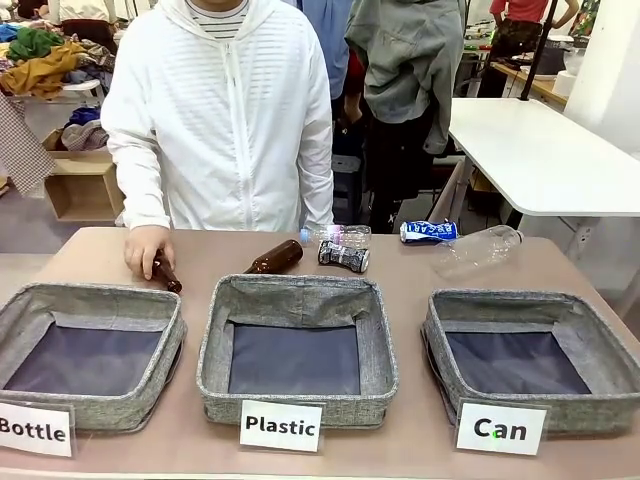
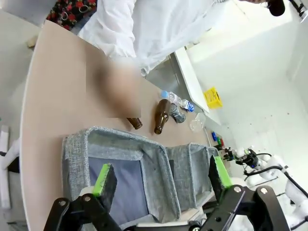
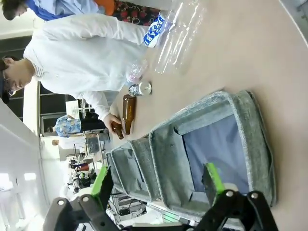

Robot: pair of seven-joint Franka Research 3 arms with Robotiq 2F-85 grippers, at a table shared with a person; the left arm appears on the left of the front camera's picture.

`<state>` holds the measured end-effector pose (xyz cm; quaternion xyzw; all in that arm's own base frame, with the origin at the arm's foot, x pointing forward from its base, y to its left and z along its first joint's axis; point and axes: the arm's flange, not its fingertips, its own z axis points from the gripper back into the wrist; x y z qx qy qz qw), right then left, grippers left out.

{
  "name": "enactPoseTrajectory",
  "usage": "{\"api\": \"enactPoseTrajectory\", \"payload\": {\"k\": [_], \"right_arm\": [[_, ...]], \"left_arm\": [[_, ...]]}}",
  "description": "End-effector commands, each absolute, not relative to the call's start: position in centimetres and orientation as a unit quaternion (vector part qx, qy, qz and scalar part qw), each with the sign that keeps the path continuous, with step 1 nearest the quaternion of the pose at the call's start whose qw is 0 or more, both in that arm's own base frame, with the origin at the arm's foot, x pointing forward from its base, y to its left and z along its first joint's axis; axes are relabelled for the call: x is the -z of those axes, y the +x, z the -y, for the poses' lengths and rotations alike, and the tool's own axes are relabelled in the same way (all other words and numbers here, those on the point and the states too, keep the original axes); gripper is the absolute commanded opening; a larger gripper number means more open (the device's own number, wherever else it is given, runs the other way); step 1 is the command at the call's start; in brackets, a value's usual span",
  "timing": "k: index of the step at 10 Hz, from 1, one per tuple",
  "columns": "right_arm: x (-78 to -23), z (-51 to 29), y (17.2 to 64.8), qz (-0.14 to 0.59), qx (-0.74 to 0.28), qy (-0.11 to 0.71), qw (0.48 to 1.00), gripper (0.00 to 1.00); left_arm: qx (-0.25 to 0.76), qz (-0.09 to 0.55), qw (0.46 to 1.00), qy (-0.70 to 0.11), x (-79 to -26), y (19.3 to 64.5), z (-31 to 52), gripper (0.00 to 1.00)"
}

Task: Sort the can waste into the basket.
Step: Pick up the can waste from the table and place it in the right Fabric basket.

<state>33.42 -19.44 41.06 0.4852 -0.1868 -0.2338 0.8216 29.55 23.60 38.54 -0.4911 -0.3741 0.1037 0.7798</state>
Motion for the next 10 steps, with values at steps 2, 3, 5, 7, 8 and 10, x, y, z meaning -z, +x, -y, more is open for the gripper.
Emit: {"api": "enactPoseTrajectory", "payload": {"k": [2,3,5,7,8,10], "right_arm": [[-41.1,19.4,33.4,0.187,0.234,0.485,0.822,1.0],[-42.9,16.5,35.6,0.233,0.164,0.414,0.864,1.0],[-46.2,9.1,40.4,0.316,0.007,0.273,0.909,1.0],[-47.1,1.0,44.9,0.341,-0.142,0.168,0.914,1.0],[-46.8,-2.7,46.1,0.341,-0.189,0.117,0.913,1.0],[-45.3,-7.8,46.5,0.317,-0.259,0.055,0.911,1.0]], "left_arm": [[-0.097,0.384,0.78,-0.485,-38.7,29.3,-24.0,1.0],[-0.097,0.384,0.78,-0.485,-38.7,29.3,-24.0,1.0],[-0.097,0.384,0.78,-0.485,-38.7,29.3,-24.0,1.0],[-0.097,0.384,0.78,-0.485,-38.7,29.3,-24.0,1.0],[-0.097,0.384,0.78,-0.485,-38.7,29.3,-24.0,1.0],[-0.097,0.384,0.78,-0.485,-38.7,29.3,-24.0,1.0]]}}
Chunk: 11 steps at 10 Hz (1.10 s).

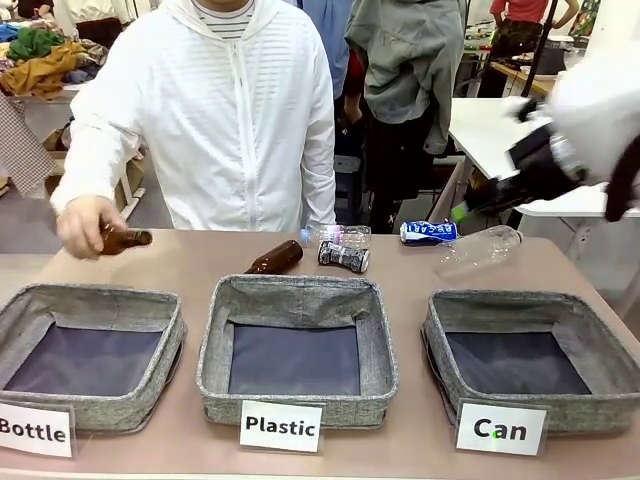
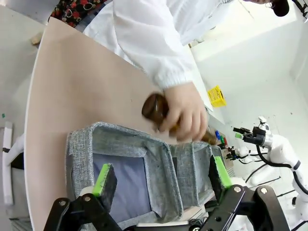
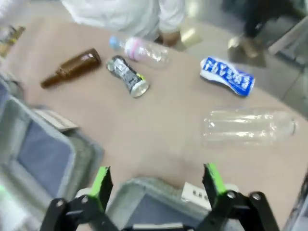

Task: Sort the can waste into the basket.
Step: Pick up the can waste from the table and place it in the right Fabric basket.

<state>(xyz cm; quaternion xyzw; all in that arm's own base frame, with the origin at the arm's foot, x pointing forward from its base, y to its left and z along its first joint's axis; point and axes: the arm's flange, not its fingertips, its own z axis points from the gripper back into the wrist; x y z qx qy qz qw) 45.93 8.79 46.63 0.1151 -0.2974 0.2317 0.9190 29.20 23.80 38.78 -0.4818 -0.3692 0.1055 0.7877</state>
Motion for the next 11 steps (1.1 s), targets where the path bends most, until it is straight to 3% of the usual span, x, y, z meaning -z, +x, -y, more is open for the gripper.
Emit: {"api": "enactPoseTrajectory", "payload": {"k": [1,2,3,5,6,8,11], "right_arm": [[-48.0,-6.4,45.2,0.296,-0.169,0.17,0.925,1.0],[-48.0,-6.4,45.2,0.296,-0.169,0.17,0.925,1.0],[-48.0,-6.4,45.2,0.296,-0.169,0.17,0.925,1.0],[-47.4,-6.8,45.8,0.293,-0.193,0.144,0.925,1.0],[-47.5,-6.9,47.2,0.276,-0.197,0.126,0.932,1.0],[-48.6,-9.5,53.5,0.243,-0.242,0.088,0.935,1.0],[-47.7,-13.7,62.0,0.227,-0.366,-0.058,0.901,1.0]], "left_arm": [[-0.097,0.384,0.78,-0.485,-38.7,29.3,-24.0,1.0],[-0.105,0.369,0.788,-0.482,-38.8,29.2,-23.8,1.0],[-0.103,0.436,0.748,-0.489,-42.4,26.0,-27.3,1.0],[-0.102,0.502,0.692,-0.509,-45.9,20.8,-31.0,1.0],[-0.091,0.512,0.672,-0.527,-46.7,20.4,-31.7,1.0],[-0.082,0.52,0.651,-0.546,-47.3,19.2,-32.1,1.0],[-0.06,0.514,0.652,-0.554,-47.8,17.9,-31.5,1.0]]}}
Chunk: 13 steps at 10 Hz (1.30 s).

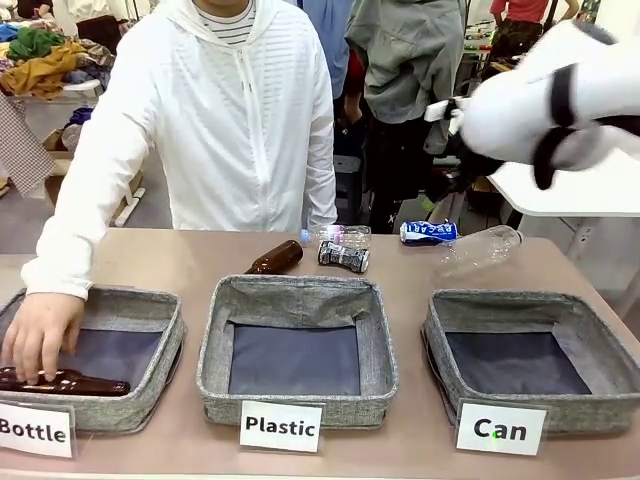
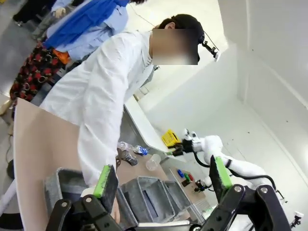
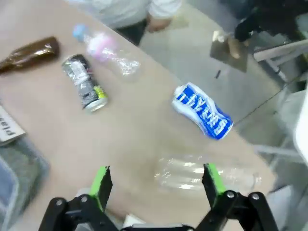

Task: Sort the can waste into the basket.
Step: Pick up the can waste from the table and place it in the right Fabric basket.

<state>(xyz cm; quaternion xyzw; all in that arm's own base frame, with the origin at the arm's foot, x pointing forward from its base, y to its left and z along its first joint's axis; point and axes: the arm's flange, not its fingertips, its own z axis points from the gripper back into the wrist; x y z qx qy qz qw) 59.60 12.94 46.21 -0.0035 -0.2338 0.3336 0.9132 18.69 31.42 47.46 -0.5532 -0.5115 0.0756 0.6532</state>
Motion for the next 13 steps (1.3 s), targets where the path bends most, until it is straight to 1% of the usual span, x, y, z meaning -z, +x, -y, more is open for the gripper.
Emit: {"api": "enactPoseTrajectory", "payload": {"k": [1,2,3,4,5,7,8,9,10,12,13], "right_arm": [[-47.3,-14.8,63.7,0.228,-0.413,-0.099,0.876,1.0],[-46.4,-15.5,65.7,0.212,-0.523,-0.16,0.81,1.0],[-45.4,-16.0,67.2,0.191,-0.57,-0.167,0.782,1.0],[-44.6,-16.4,68.5,0.175,-0.593,-0.167,0.768,1.0],[-43.5,-16.5,69.6,0.149,-0.611,-0.165,0.76,1.0],[-41.4,-15.6,71.5,0.118,-0.615,-0.127,0.769,1.0],[-40.9,-15.1,71.6,0.131,-0.605,-0.125,0.776,1.0],[-41.3,-15.1,70.4,0.163,-0.563,-0.098,0.804,1.0],[-39.9,-15.6,70.4,0.125,-0.605,-0.142,0.773,1.0],[-39.9,-15.6,70.4,0.125,-0.605,-0.142,0.773,1.0],[-39.9,-15.6,70.4,0.125,-0.605,-0.142,0.773,1.0]], "left_arm": [[-0.041,0.505,0.657,-0.558,-48.3,17.9,-31.1,1.0],[-0.018,0.487,0.664,-0.567,-48.1,18.3,-30.0,1.0],[-0.006,0.472,0.676,-0.566,-48.0,18.8,-28.9,1.0],[0.001,0.46,0.688,-0.561,-47.9,19.1,-28.0,1.0],[0.012,0.446,0.694,-0.566,-47.8,19.7,-27.3,1.0],[0.026,0.429,0.702,-0.568,-47.7,20.5,-26.0,1.0],[0.044,0.403,0.709,-0.577,-47.3,21.0,-25.0,1.0],[0.062,0.38,0.727,-0.569,-46.7,21.9,-23.1,1.0],[0.085,0.345,0.738,-0.573,-46.0,23.3,-20.8,1.0],[0.114,0.271,0.773,-0.563,-43.3,26.3,-15.4,1.0],[0.125,0.251,0.781,-0.558,-42.2,26.8,-13.4,1.0]]}}
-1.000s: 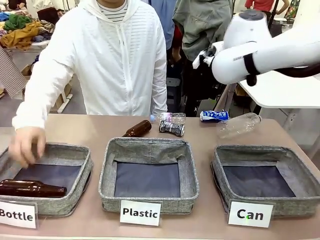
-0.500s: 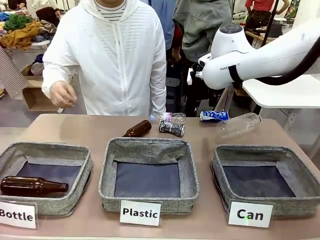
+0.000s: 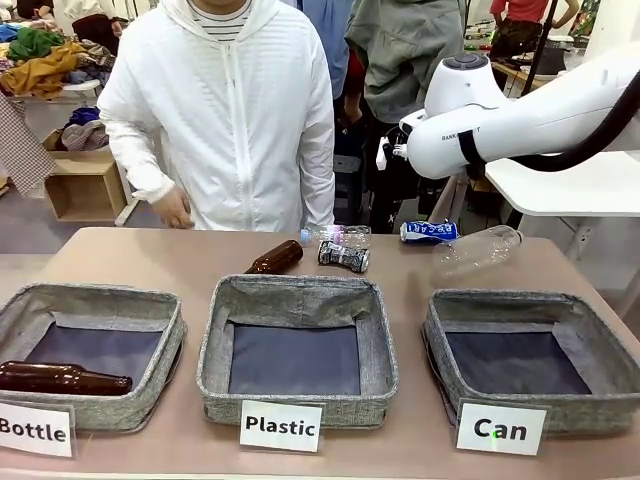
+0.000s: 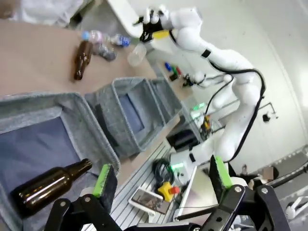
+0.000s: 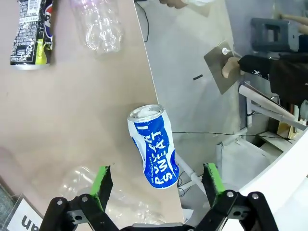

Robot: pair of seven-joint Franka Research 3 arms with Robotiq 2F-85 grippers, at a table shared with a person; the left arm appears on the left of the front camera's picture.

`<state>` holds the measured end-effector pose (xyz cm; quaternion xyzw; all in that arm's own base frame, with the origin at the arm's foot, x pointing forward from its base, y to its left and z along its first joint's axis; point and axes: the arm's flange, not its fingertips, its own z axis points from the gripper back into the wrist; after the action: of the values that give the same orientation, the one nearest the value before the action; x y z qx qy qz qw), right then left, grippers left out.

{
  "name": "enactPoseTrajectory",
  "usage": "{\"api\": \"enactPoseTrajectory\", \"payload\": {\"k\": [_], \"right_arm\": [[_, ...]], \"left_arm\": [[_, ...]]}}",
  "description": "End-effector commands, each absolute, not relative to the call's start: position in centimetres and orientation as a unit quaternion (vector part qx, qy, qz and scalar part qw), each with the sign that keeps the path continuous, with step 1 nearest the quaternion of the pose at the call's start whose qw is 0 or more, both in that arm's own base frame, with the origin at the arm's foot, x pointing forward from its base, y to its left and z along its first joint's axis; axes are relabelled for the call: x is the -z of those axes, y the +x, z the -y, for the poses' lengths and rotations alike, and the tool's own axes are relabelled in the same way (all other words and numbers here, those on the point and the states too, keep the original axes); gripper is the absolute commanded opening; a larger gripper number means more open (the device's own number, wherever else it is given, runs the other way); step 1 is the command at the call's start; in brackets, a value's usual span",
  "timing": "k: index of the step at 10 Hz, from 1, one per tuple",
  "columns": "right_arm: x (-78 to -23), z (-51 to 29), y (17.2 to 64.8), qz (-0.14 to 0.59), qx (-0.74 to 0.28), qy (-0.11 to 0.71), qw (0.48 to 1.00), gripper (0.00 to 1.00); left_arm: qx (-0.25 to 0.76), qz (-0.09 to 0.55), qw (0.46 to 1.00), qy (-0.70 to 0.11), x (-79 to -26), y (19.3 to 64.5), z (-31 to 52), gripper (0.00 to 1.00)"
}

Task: Sort the can waste into the basket.
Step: Pick up the can waste from the table and place it in the right Fabric basket.

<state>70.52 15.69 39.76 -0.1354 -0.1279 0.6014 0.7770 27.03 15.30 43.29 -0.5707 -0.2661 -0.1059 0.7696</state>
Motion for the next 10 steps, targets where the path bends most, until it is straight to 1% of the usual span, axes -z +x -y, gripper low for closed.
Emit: {"api": "enactPoseTrajectory", "payload": {"k": [1,2,3,5,6,7,10], "right_arm": [[-39.8,-15.5,70.6,0.129,-0.599,-0.133,0.779,1.0],[-38.7,-15.4,71.6,0.118,-0.618,-0.132,0.766,1.0],[-37.9,-14.9,73.1,0.101,-0.624,-0.136,0.763,1.0],[-37.0,-14.4,75.3,0.083,-0.641,-0.13,0.752,1.0],[-36.4,-14.2,76.2,0.069,-0.632,-0.138,0.759,1.0],[-35.7,-14.1,77.0,0.055,-0.643,-0.127,0.753,1.0],[-33.8,-13.6,79.0,0.021,-0.644,-0.099,0.758,1.0]], "left_arm": [[0.118,0.241,0.788,-0.555,-41.2,27.7,-11.8,1.0],[0.1,0.21,0.812,-0.535,-39.7,28.7,-10.3,1.0],[0.117,0.245,0.781,-0.563,-42.5,28.6,-13.9,1.0],[0.117,0.245,0.781,-0.563,-42.5,28.6,-13.9,1.0],[0.117,0.245,0.781,-0.563,-42.5,28.6,-13.9,1.0],[0.117,0.245,0.781,-0.563,-42.5,28.6,-13.9,1.0],[0.117,0.245,0.781,-0.563,-42.5,28.6,-13.9,1.0]]}}
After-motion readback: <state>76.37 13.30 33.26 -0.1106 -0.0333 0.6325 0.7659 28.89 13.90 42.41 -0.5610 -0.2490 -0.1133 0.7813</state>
